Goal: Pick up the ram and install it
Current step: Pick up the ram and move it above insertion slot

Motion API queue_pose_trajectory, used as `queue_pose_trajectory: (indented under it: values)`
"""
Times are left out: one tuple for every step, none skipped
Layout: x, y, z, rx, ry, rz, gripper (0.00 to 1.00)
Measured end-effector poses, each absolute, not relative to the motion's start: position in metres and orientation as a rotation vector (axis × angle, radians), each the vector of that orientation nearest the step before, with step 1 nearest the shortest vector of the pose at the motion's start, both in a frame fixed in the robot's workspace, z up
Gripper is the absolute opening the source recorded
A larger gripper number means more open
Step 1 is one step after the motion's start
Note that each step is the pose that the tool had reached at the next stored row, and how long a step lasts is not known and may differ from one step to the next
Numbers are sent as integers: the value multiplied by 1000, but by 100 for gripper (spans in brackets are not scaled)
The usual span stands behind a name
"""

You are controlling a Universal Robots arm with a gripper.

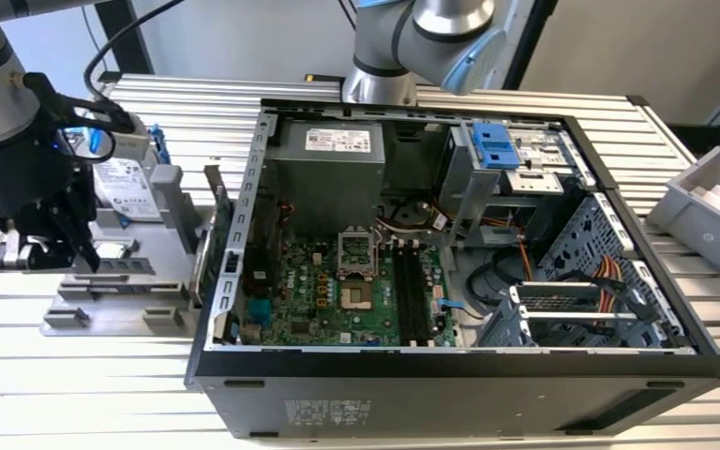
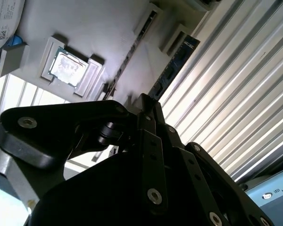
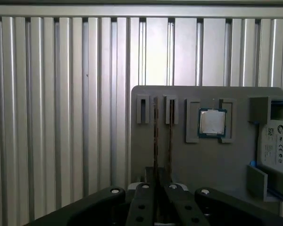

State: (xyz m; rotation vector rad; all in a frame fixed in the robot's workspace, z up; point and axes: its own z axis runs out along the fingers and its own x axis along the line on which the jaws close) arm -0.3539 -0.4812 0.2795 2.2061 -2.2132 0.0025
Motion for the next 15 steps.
queue_pose_trajectory:
  values:
    - [-354, -481, 281, 2206, -2213, 3, 0]
    - [-354, -481, 283, 2206, -2213, 3, 0]
    - [-354, -481, 285, 2206, -2213, 2, 0]
    - [-354, -481, 286, 2206, -2213, 3, 0]
    - [-354, -481, 288, 2206, -2213, 3, 0]
    - [-354, -481, 290, 2206, -2213, 2, 0]
    - [-354, -481, 292, 2206, -2213, 3, 0]
    - [-354, -481, 293, 2206, -2213, 3, 0]
    - [-354, -481, 295, 2206, -2213, 3, 0]
    - [-354, -481, 296, 2206, -2213, 3, 0]
    - [-354, -481, 298, 2206, -2213, 3, 0]
    - [-354, -481, 299, 2206, -2213, 3, 0]
    - [-354, -481, 301, 2206, -2213, 3, 0]
    - [-354, -481, 302, 2206, -2213, 3, 0]
    - [-354, -481, 304, 2206, -2213, 3, 0]
